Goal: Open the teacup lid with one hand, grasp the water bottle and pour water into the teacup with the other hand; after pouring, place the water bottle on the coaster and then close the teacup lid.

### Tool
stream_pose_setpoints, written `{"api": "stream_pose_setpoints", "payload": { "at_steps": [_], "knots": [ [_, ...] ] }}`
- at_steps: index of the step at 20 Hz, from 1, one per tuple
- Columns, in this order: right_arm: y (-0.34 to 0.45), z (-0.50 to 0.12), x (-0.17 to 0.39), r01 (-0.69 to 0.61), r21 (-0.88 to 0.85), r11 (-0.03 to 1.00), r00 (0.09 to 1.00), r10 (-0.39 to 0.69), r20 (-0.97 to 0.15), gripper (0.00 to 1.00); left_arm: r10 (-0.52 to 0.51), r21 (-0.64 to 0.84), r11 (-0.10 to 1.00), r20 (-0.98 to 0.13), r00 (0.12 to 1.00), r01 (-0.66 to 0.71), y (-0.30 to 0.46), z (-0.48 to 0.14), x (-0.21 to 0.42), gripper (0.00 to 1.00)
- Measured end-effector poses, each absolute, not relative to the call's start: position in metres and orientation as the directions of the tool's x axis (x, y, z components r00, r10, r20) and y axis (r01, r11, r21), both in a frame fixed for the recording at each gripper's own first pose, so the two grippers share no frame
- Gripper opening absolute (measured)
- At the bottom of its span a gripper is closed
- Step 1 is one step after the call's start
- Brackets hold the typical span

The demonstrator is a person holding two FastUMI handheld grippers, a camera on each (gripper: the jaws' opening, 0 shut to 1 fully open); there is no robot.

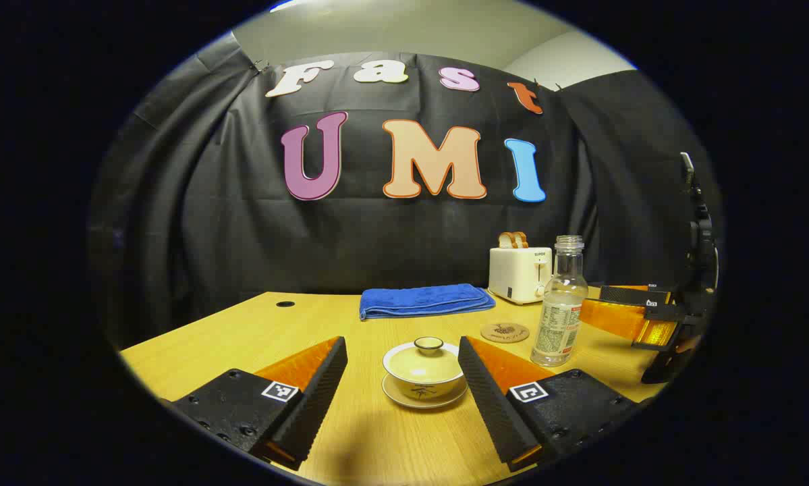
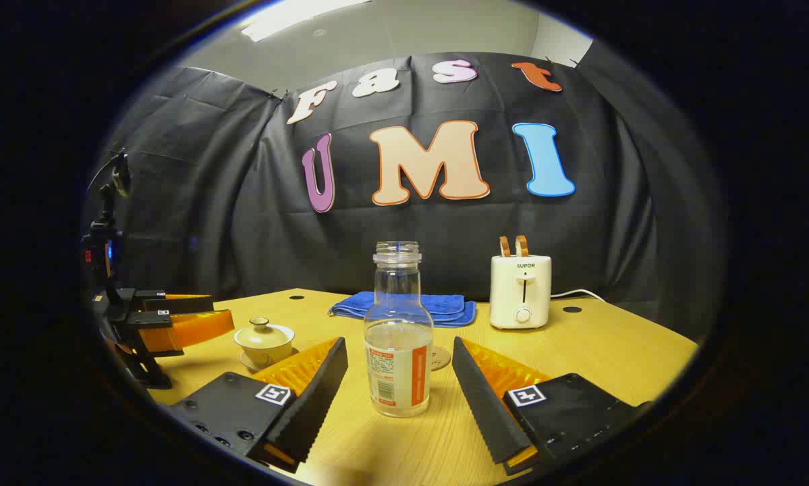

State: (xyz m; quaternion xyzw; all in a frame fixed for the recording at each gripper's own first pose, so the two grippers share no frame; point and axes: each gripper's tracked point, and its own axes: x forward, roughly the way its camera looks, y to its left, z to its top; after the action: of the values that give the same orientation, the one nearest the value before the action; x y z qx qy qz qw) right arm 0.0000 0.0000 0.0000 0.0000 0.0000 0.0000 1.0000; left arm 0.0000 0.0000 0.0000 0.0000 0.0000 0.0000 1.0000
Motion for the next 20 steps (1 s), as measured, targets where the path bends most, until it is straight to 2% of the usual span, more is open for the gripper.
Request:
{"api": "stream_pose_setpoints", "payload": {
  "at_steps": [2,4,7,9,11,12,13,15,16,18,19,20],
  "knots": [
    [-0.0011,-0.0006,0.0002,0.007,0.000,1.000,1.000,-0.007,-0.003,0.99,-0.049,0.005,0.999,0.007,0.999,0.049,-0.0080,0.0017,0.0011,0.96],
    [0.0020,0.0009,0.0000,-0.005,0.000,1.000,1.000,0.005,0.000,0.95,-0.033,0.005,0.999,0.001,0.999,0.033,-0.0024,0.0000,0.0026,0.98],
    [0.0028,0.0009,-0.0005,-0.016,0.000,1.000,1.000,0.016,0.000,0.95,-0.016,-0.002,1.000,0.004,1.000,0.016,-0.0012,0.0005,0.0035,0.97],
    [0.0037,0.0004,-0.0002,-0.018,0.002,1.000,1.000,0.018,-0.006,0.99,-0.031,-0.008,0.999,0.020,0.999,0.031,-0.0040,0.0044,0.0026,0.97],
    [0.0030,0.0024,0.0003,-0.016,0.001,1.000,1.000,0.016,0.000,0.95,-0.057,-0.005,0.998,0.008,0.998,0.057,-0.0081,0.0003,0.0015,0.97],
    [0.0028,0.0004,-0.0008,-0.016,0.001,1.000,1.000,0.016,-0.003,1.00,-0.055,-0.007,0.998,0.017,0.998,0.055,-0.0076,0.0028,0.0029,0.98],
    [0.0031,0.0014,-0.0008,-0.016,0.000,1.000,1.000,0.016,-0.001,0.95,-0.053,-0.005,0.999,0.009,0.999,0.053,-0.0070,0.0015,0.0031,0.97],
    [0.0024,0.0016,-0.0010,-0.016,0.001,1.000,1.000,0.016,-0.002,0.99,-0.049,-0.007,0.999,0.015,0.999,0.050,-0.0063,0.0025,0.0025,0.97],
    [0.0028,0.0014,-0.0015,-0.016,0.000,1.000,1.000,0.016,-0.001,0.95,-0.049,-0.006,0.999,0.010,0.999,0.049,-0.0064,0.0008,0.0027,0.97],
    [0.0026,0.0015,-0.0015,-0.015,0.000,1.000,1.000,0.015,-0.002,0.95,-0.046,-0.005,0.999,0.011,0.999,0.046,-0.0056,0.0008,0.0024,1.00],
    [0.0024,0.0020,-0.0016,-0.016,0.000,1.000,1.000,0.016,-0.001,0.95,-0.045,-0.006,0.999,0.013,0.999,0.046,-0.0057,0.0013,0.0018,0.97],
    [0.0021,0.0014,-0.0014,-0.015,0.000,1.000,1.000,0.015,-0.002,0.99,-0.046,-0.005,0.999,0.011,0.999,0.046,-0.0058,0.0011,0.0022,0.97]
  ]
}}
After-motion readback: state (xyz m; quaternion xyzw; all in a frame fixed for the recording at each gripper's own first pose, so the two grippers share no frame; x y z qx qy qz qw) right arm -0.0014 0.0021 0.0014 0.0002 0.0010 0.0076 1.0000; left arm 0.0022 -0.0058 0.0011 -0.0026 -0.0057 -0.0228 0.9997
